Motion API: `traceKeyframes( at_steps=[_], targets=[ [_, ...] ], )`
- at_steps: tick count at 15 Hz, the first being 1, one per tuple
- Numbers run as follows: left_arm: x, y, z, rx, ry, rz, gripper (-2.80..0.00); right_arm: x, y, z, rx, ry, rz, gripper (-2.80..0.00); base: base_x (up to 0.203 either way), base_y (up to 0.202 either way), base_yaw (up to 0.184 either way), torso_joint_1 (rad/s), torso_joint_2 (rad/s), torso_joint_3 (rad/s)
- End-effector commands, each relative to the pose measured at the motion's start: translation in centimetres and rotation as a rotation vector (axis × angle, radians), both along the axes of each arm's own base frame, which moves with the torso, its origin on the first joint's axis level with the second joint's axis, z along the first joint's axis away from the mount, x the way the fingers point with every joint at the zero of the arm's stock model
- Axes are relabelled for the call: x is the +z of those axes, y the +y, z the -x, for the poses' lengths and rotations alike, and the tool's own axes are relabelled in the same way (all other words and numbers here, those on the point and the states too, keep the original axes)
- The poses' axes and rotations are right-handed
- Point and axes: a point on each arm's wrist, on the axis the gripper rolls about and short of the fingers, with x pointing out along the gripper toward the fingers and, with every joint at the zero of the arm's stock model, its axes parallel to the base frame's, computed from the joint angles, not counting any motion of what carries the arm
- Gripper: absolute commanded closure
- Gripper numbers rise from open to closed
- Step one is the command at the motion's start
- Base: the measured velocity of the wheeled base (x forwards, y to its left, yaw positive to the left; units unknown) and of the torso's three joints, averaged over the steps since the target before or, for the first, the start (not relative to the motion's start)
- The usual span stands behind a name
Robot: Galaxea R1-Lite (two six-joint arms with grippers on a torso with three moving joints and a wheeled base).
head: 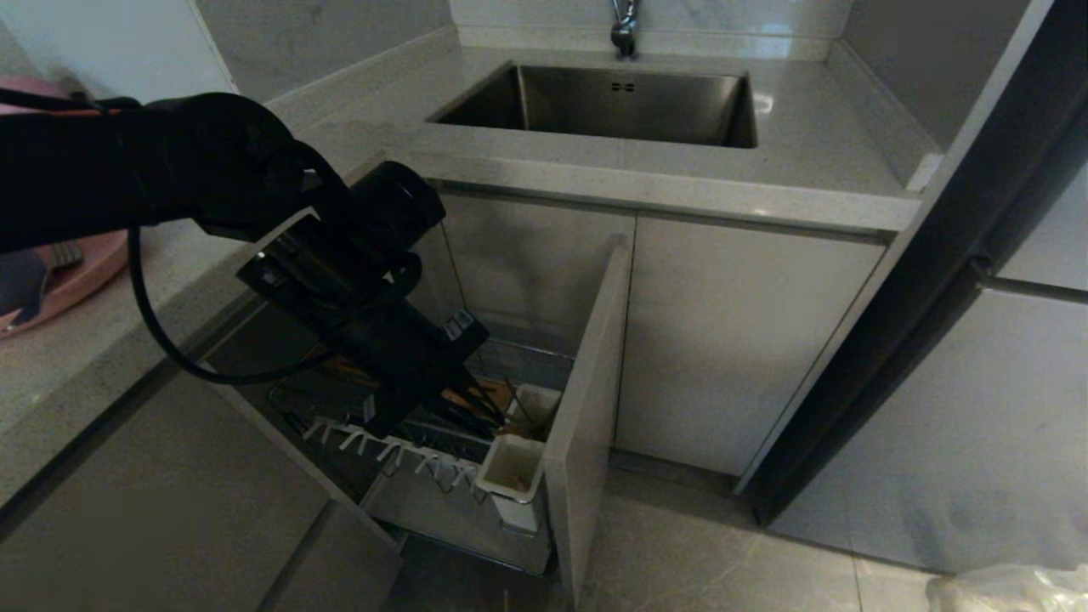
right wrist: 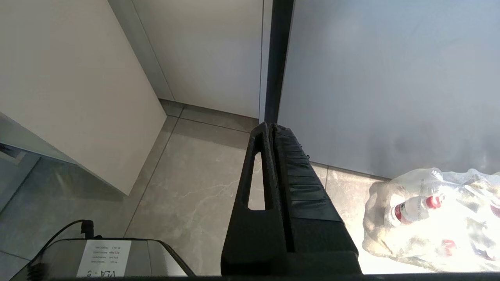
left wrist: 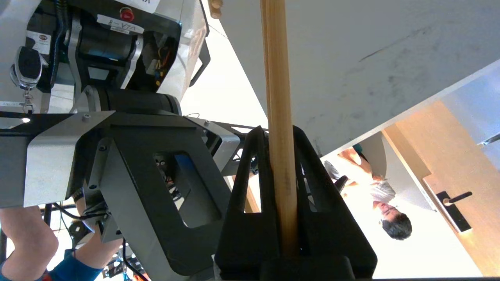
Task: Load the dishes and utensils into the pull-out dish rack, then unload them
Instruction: Take the chopsticks out of the cupboard
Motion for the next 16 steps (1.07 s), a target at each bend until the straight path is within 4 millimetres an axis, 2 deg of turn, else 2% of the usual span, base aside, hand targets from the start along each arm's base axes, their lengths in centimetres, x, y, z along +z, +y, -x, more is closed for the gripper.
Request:
traceKeyframes(
  at_steps=[1,8,16],
  targets=[
    [-0.1,0.0,0.0,0.004,0.011,-0.001,0.00,0.0,0.0,0.0,0.002,0.001,0.001,0.00,0.000,0.000,0.000,0.000,0.00,0.000],
    [2.5,0.8,2.2,-0.003,-0.061,0.038,0.00,0.0,0.0,0.0,0.001,0.001,0.001,0.00,0.000,0.000,0.000,0.000,0.00,0.000],
    [3.6,1.0,3.2,-0.011,-0.074,0.048,0.00,0.0,0.0,0.0,0.001,0.001,0.001,0.00,0.000,0.000,0.000,0.000,0.00,0.000]
  ],
)
